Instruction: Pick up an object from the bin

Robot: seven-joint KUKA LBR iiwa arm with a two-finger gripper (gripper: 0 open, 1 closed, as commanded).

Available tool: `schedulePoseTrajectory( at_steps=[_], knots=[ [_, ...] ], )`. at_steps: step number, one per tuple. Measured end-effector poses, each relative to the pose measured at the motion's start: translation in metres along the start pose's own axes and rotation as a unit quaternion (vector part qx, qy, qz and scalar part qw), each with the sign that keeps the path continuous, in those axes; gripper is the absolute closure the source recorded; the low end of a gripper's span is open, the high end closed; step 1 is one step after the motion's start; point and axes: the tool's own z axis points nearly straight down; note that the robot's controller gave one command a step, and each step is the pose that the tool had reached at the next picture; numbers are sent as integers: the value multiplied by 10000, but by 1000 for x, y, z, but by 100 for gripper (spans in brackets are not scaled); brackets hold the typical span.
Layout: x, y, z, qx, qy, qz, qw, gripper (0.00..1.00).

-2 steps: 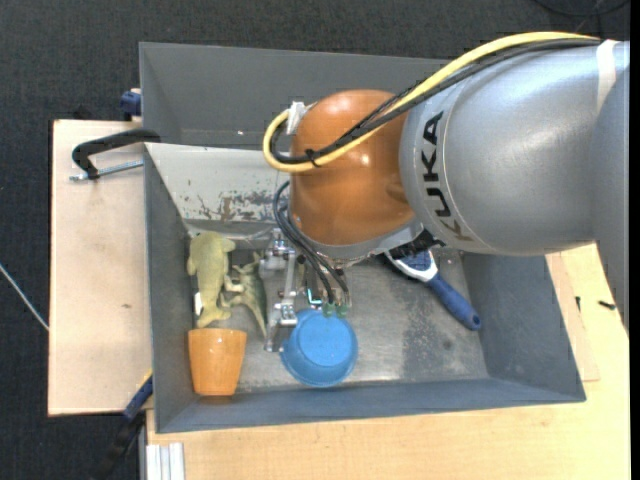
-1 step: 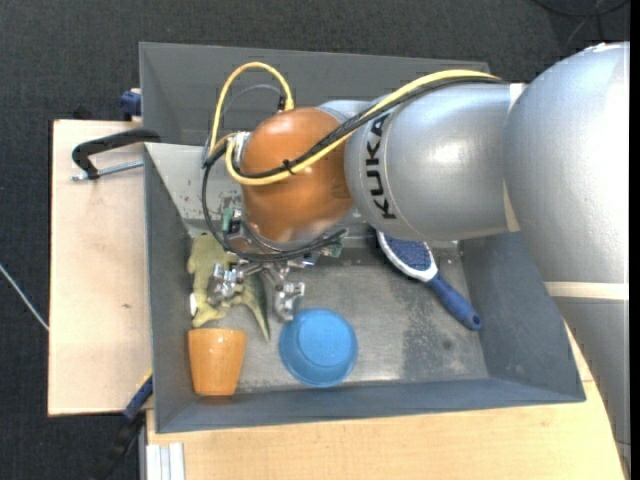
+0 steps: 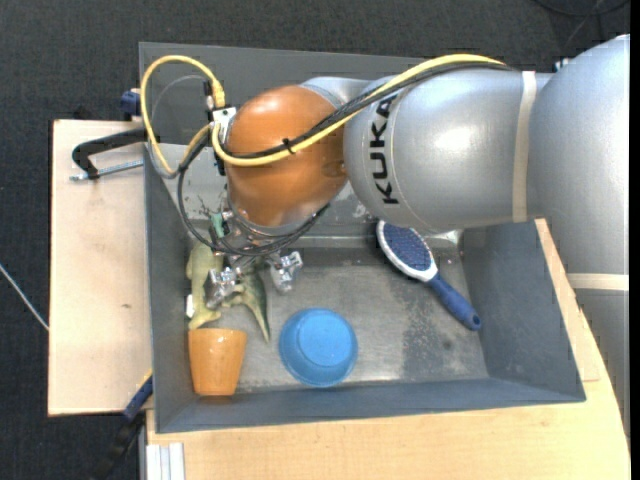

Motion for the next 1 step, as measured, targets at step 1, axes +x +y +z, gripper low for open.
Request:
schedulePoseTrajectory(
  at_steps=[1],
  knots=[
    [28,-2,1,-16,2,-2499,9683,0]
  ],
)
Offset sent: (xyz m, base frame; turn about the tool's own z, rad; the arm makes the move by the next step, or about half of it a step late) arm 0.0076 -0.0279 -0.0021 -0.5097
